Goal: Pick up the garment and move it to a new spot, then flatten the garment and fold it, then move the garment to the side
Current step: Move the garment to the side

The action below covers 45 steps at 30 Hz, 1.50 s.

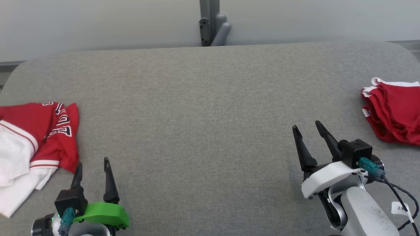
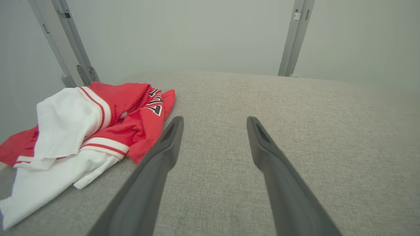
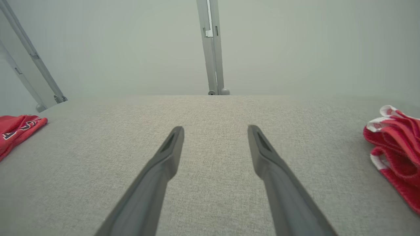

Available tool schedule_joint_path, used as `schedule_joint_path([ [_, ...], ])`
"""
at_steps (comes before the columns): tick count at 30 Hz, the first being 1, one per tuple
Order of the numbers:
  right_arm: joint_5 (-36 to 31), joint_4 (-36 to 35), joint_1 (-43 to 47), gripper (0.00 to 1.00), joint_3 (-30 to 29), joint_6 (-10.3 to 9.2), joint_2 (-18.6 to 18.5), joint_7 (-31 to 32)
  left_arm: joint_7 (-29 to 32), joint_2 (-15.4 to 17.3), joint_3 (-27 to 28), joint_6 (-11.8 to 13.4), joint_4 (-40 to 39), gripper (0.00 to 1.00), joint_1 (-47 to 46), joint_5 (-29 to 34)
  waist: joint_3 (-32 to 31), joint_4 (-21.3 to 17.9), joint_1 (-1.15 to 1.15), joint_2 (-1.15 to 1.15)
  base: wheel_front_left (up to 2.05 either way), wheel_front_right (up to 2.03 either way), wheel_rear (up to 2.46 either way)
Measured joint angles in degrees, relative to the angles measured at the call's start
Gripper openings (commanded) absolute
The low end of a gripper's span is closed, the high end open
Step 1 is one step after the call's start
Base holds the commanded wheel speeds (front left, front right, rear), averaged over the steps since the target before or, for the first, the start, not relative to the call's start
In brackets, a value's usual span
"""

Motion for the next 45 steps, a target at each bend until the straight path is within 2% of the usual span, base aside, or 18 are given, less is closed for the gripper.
schedule_joint_path([
  [5,0.94,-0.56,-1.02,1.0,3.48,0.0,-1.32,0.0,0.01,0.01,0.05,1.49,0.33,1.0,0.03,-1.1,0.8,4.9,0.0,0.0,0.0,0.0,0.0],
  [9,1.67,-0.77,-1.4,1.0,6.01,0.0,-1.8,0.0,0.0,0.0,0.47,1.74,0.32,1.0,0.16,-2.1,1.24,9.81,0.0,0.0,0.0,0.0,0.0],
  [18,2.41,0.16,-2.61,1.0,10.32,0.0,-1.38,-0.01,0.01,0.04,3.21,1.34,0.93,1.0,3.1,-3.43,1.64,20.44,0.0,0.0,0.0,0.0,0.0],
  [21,2.58,0.33,-2.84,1.0,11.09,0.0,-1.71,0.0,0.01,0.04,3.31,-0.1,1.78,1.0,3.29,-5.41,1.94,23.11,0.0,0.0,0.0,0.0,0.0],
  [26,2.67,0.05,-4.02,1.0,11.58,0.0,-3.35,0.0,0.01,0.05,3.88,-2.24,4.24,1.0,0.29,-7.5,3.17,23.08,0.0,0.0,0.0,0.0,0.0],
  [33,2.89,-2.18,-6.68,1.0,11.95,0.0,-7.69,0.0,0.01,1.07,6.62,-7.16,12.49,1.0,-11.5,-6.64,6.91,20.81,0.0,0.0,0.0,0.0,0.0],
  [38,2.63,-4.71,-8.68,1.0,11.9,0.0,-11.16,0.0,0.0,4.1,8.37,-8.65,19.26,1.0,-21.71,-5.55,11.2,18.36,0.0,0.0,0.0,0.0,0.0],
  [45,2.66,-8.46,-10.55,1.0,10.92,0.0,-13.92,0.0,0.01,7.34,9.42,-9.58,30.6,1.0,-31.34,-5.58,17.08,14.64,0.0,0.0,0.0,0.0,0.0],
])
